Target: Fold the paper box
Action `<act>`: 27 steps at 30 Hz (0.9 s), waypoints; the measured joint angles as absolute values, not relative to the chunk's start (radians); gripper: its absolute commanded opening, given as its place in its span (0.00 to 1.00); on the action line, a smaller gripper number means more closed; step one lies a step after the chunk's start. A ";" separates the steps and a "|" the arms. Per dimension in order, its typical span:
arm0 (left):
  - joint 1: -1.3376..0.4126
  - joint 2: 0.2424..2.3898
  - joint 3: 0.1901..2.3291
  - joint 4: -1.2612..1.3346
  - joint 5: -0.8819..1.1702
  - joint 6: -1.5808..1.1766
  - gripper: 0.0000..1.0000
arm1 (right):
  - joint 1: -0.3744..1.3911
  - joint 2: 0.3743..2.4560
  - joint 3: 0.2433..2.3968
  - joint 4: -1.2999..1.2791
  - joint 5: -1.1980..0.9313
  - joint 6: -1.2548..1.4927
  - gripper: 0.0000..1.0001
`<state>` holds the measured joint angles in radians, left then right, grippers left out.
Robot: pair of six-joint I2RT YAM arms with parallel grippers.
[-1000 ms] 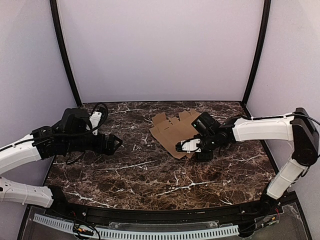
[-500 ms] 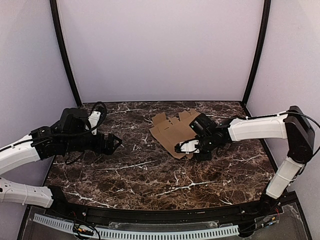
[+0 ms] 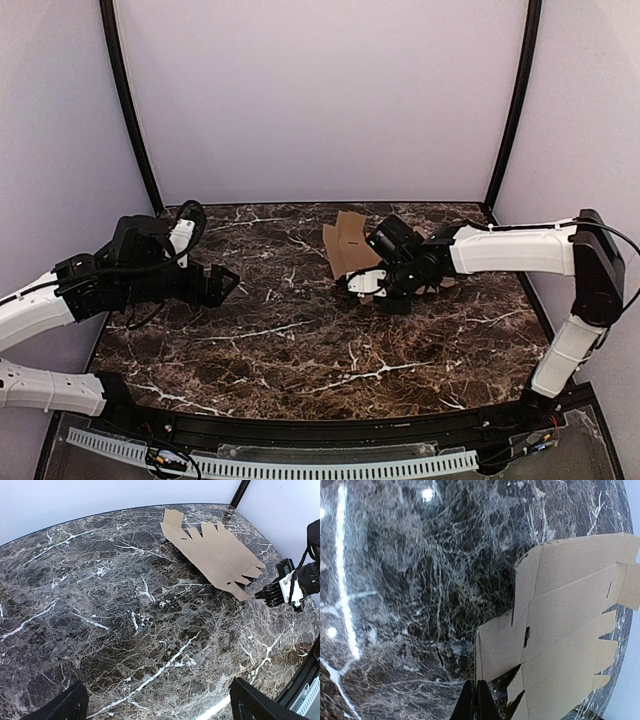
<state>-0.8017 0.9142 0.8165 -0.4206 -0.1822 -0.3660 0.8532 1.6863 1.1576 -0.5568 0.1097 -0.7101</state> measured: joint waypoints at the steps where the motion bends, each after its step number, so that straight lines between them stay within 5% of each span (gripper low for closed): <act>1: -0.802 0.910 0.817 -0.421 -0.184 -0.366 1.00 | 0.862 1.694 1.180 -0.567 0.108 -0.691 0.00; 27: -0.802 0.843 0.841 -0.512 -0.258 -0.393 1.00 | 0.995 2.064 1.737 -0.786 -0.239 0.121 0.00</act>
<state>-0.8017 0.8429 0.8410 -0.5121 -0.2581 -0.3935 0.9947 2.0640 1.7370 -0.7864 -0.2394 0.1207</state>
